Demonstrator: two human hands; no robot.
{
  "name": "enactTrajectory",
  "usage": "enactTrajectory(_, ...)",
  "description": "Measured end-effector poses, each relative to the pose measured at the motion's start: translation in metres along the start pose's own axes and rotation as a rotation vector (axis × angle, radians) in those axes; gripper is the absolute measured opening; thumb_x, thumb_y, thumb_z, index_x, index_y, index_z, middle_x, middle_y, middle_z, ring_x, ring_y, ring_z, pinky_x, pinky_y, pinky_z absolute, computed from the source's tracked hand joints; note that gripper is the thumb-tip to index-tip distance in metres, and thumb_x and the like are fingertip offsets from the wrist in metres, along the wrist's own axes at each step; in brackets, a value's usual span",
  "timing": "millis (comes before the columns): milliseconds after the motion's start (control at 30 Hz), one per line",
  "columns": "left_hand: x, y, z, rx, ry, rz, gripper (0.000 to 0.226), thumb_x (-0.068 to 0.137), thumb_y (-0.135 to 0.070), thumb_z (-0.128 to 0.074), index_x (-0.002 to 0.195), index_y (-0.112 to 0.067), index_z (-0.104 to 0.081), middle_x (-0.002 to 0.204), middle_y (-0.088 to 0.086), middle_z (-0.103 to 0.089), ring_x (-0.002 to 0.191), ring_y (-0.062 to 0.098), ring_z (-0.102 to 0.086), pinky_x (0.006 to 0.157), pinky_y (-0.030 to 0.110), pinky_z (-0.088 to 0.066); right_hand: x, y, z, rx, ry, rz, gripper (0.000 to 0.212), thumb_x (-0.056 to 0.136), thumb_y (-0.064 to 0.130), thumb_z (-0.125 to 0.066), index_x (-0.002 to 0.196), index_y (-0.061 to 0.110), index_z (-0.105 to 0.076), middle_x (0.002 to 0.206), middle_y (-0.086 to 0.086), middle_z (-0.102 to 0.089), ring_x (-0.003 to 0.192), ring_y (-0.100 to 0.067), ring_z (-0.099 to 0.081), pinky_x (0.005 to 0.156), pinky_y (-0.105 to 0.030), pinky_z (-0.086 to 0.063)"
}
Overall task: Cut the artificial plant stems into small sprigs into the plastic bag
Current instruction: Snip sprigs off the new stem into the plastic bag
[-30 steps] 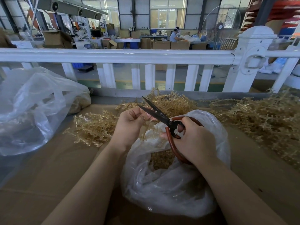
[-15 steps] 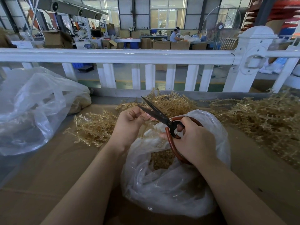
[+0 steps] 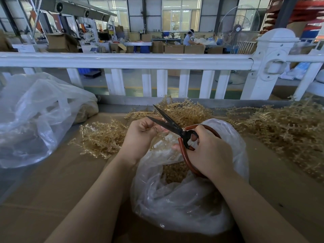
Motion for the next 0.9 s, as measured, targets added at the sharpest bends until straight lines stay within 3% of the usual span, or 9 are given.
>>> enactTrajectory(333,0.0,0.0,-0.002,-0.072,0.004,0.006,0.02,0.09,-0.007,-0.066,0.089,-0.023,-0.078,0.097,-0.006,-0.077,0.094,0.008,-0.071,0.076,0.013,-0.051,0.001,-0.002,-0.004,0.032,0.021,0.003,0.053,0.075,0.084,-0.053,0.09,0.033,-0.052,0.072,0.017,-0.057,0.064,-0.001,-0.055,0.054,-0.02,-0.051)
enactTrajectory(567,0.002,0.007,0.003,-0.012,-0.02,0.023,0.009,0.091,-0.009,-0.067,0.091,-0.006,-0.075,0.095,-0.002,-0.077,0.09,0.015,-0.071,0.074,0.02,-0.055,-0.001,-0.004,-0.004,0.054,0.0,0.002,0.051,0.075,0.082,-0.056,0.08,0.032,-0.05,0.063,0.016,-0.05,0.056,-0.002,-0.051,0.051,-0.02,-0.047)
enactTrajectory(767,0.001,0.007,0.001,-0.043,-0.002,0.031,0.011,0.092,-0.008,-0.065,0.087,-0.01,-0.075,0.085,-0.005,-0.075,0.079,0.006,-0.066,0.071,0.015,-0.05,-0.001,-0.003,-0.001,0.052,-0.016,0.01,0.049,0.076,0.079,-0.061,0.077,0.031,-0.051,0.059,0.014,-0.049,0.053,-0.003,-0.051,0.049,-0.021,-0.046)
enactTrajectory(900,0.002,0.009,0.0,-0.075,0.008,0.041,0.012,0.097,-0.005,-0.058,0.099,-0.004,-0.07,0.094,0.002,-0.076,0.088,0.013,-0.07,0.077,0.019,-0.052,-0.001,-0.004,-0.001,0.061,-0.021,0.017,0.043,0.079,0.071,-0.069,0.083,0.029,-0.06,0.062,0.014,-0.05,0.056,-0.004,-0.053,0.051,-0.022,-0.048)
Point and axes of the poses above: each hand's wrist, its own x-axis towards the middle knuckle, its own z-axis out of the back of the hand, y = z × x, the point moved 10 cm from there along x, towards the middle knuckle
